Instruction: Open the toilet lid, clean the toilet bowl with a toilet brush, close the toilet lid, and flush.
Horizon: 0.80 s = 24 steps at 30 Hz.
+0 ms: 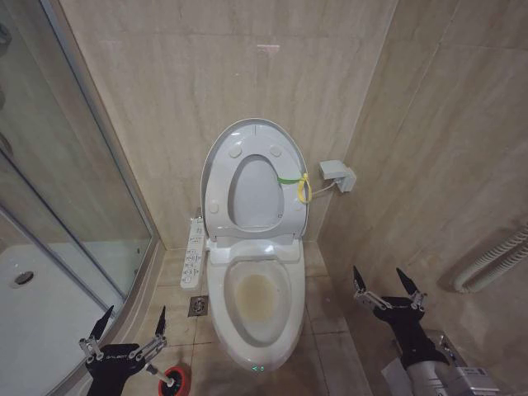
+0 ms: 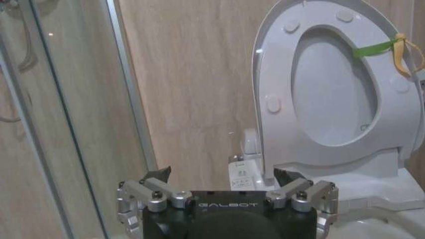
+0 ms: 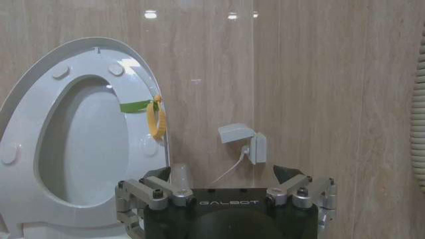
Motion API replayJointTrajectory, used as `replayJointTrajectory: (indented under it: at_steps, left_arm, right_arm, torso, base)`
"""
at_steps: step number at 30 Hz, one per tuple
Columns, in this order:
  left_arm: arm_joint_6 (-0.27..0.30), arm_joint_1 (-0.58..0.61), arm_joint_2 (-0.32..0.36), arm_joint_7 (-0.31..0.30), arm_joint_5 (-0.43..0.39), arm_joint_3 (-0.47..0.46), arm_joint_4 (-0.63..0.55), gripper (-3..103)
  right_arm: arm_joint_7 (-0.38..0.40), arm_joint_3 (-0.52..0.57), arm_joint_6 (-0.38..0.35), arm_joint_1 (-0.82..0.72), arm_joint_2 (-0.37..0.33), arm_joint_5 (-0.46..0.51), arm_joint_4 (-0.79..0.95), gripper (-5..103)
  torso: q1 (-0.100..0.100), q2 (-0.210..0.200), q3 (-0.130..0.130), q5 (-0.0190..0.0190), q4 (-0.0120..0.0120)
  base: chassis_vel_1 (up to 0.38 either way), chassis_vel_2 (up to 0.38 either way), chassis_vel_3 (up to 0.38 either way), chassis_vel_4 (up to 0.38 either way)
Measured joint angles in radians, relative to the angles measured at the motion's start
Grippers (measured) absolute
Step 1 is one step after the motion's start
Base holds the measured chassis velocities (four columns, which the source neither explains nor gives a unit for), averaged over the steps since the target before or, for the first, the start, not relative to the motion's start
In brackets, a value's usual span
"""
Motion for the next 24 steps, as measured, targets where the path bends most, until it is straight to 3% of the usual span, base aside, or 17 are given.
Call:
replayJointTrajectory:
  at_steps: [24]
  left_arm:
    - [0.0, 0.0, 0.0, 0.0, 0.0, 0.0, 0.0, 100]
  right_arm:
    - [0.0, 0.0, 0.0, 0.0, 0.0, 0.0, 0.0, 100]
  torso:
    - [0.0, 0.0, 0.0, 0.0, 0.0]
  base:
    - [0.0, 0.0, 0.0, 0.0]
